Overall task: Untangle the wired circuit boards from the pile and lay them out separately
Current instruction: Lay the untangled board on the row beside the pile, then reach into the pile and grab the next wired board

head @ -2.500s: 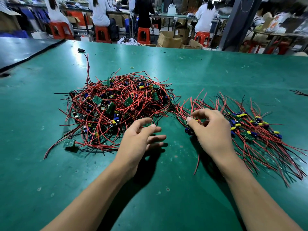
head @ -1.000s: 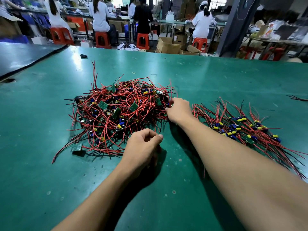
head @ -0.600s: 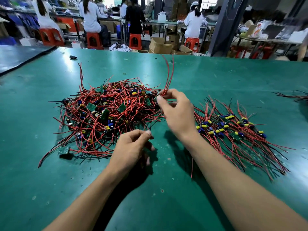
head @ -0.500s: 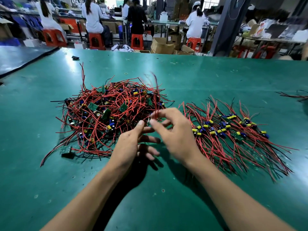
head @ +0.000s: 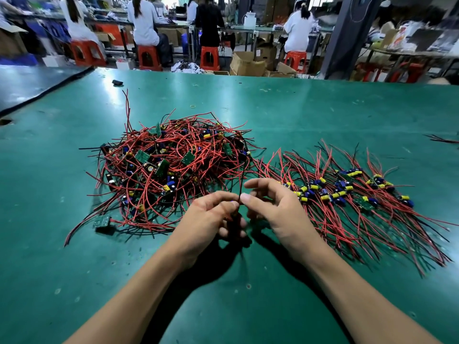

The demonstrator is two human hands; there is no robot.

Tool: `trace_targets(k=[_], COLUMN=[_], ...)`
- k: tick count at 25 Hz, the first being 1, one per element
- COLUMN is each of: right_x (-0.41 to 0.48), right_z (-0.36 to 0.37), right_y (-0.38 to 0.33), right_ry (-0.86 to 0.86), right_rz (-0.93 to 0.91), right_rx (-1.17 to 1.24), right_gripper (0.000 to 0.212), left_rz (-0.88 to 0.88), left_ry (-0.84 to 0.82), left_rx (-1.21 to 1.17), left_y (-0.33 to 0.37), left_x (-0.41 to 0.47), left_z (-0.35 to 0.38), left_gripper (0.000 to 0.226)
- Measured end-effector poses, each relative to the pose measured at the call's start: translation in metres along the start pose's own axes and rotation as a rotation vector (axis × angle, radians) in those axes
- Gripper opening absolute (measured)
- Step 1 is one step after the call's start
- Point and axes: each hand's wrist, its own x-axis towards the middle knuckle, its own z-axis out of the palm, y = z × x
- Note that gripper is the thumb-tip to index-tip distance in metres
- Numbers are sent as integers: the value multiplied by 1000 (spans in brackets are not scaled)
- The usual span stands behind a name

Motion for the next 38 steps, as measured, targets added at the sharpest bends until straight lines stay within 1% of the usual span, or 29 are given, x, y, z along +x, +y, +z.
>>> trace_targets(k=[2, 3, 6, 7, 9, 13, 15, 16, 18, 21, 23, 25, 27, 29, 31, 35, 38], right_x=[0, 0, -3, -3, -3, -2, 0, 1, 3, 10, 14, 16, 16, 15, 14, 13, 10], right_z=[2, 4, 6, 6, 7, 8, 4, 2, -2, -8, -15, -19, -17, -16, -16, -19, -19], right_y=[4, 4, 2, 1, 0, -4, -7, -7, -9, -13, -16, -16, -16, -14, -14, -10, -7], right_ry=[-23, -21, 37, 50, 50, 28, 8, 13, 83, 236, 333, 403, 455, 506, 533, 566, 624], right_rz=[28, 16, -61, -59, 14, 307, 350, 350, 319, 226, 193, 170, 126, 42, -38, -86, -205], right_rx=[-113, -154, -193, -199, -166, 48, 145, 207, 286, 406, 491, 535, 546, 479, 376, 204, -120], right_gripper=[20, 19, 10, 8, 7, 10, 9, 11, 20, 12, 11, 12, 19, 25, 22, 23, 23], left_rz=[25, 42, 76, 88, 108, 153, 149, 146, 138, 134, 121, 108, 99, 82, 63, 38, 34], left_ry=[-31, -41, -59, -60, -30, 78, 69, 50, 17, -58, -89, -100, -94, -94, -113, -115, -117], left_rx=[45, 73, 142, 164, 226, 300, 305, 299, 250, 247, 250, 235, 226, 216, 204, 186, 182], left_y=[-3, -4, -5, -4, -3, -4, -3, -3, -1, 1, 3, 4, 5, 5, 5, 5, 5], left_x=[0, 0, -1, -1, -1, -2, -3, -3, -4, -6, -7, -6, -6, -6, -6, -6, -6], left_z=[1, 1, 0, -1, -2, 5, 8, 8, 8, 8, 9, 9, 8, 6, 5, 4, 3], left_gripper=[15, 15, 14, 15, 19, 27, 24, 21, 17, 17, 18, 18, 13, 10, 12, 11, 12])
